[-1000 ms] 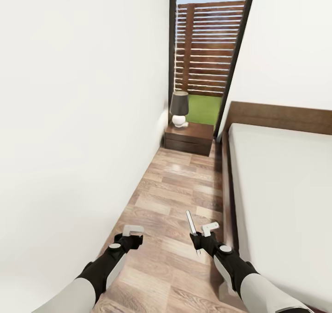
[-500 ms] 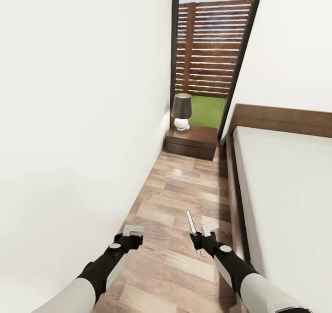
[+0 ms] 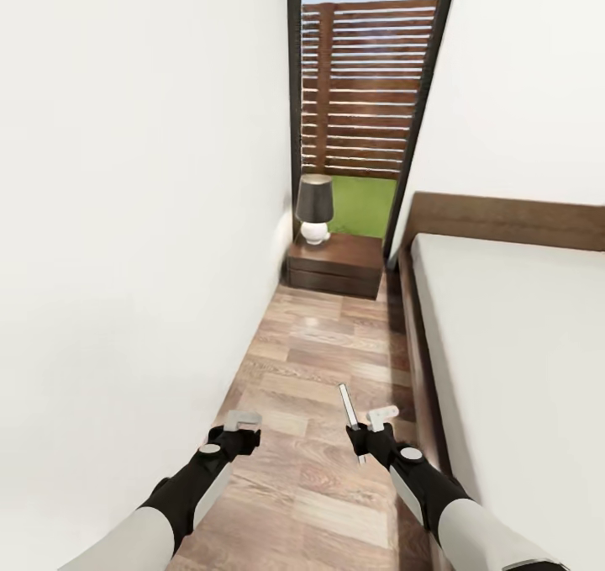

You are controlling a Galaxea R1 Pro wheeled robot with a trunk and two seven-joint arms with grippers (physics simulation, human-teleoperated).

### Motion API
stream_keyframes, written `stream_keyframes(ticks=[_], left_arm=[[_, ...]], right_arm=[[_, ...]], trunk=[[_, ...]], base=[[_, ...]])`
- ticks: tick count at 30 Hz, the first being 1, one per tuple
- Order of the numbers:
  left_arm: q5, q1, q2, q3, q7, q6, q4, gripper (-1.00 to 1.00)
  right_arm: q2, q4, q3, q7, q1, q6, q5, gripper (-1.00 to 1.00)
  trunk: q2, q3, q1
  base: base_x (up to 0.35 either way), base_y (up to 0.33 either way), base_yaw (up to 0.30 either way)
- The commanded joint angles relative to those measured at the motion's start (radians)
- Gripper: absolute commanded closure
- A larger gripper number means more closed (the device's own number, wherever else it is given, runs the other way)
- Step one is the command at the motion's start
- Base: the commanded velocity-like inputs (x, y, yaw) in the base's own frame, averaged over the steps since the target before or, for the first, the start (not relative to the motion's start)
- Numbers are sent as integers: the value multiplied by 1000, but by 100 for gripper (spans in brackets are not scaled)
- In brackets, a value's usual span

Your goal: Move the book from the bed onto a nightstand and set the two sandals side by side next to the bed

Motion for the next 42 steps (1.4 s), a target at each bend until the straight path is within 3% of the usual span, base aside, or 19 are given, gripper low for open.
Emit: stream_keyframes(ticks=[1, 24, 42], left_arm=[[10, -1, 1, -8, 9, 5, -2, -100], [9, -1, 1, -8, 9, 3, -2, -100], [8, -1, 1, -9, 9, 3, -2, -100]], right_arm=[[0, 1, 3, 1, -1, -4, -3, 100], [0, 1, 3, 2, -1, -4, -3, 100], [0, 1, 3, 3, -1, -3, -3, 100]], trunk=[[-2, -2, 1], [-2, -2, 1], [-2, -2, 1]], base=[[339, 0, -212], [339, 0, -24], [340, 0, -174]])
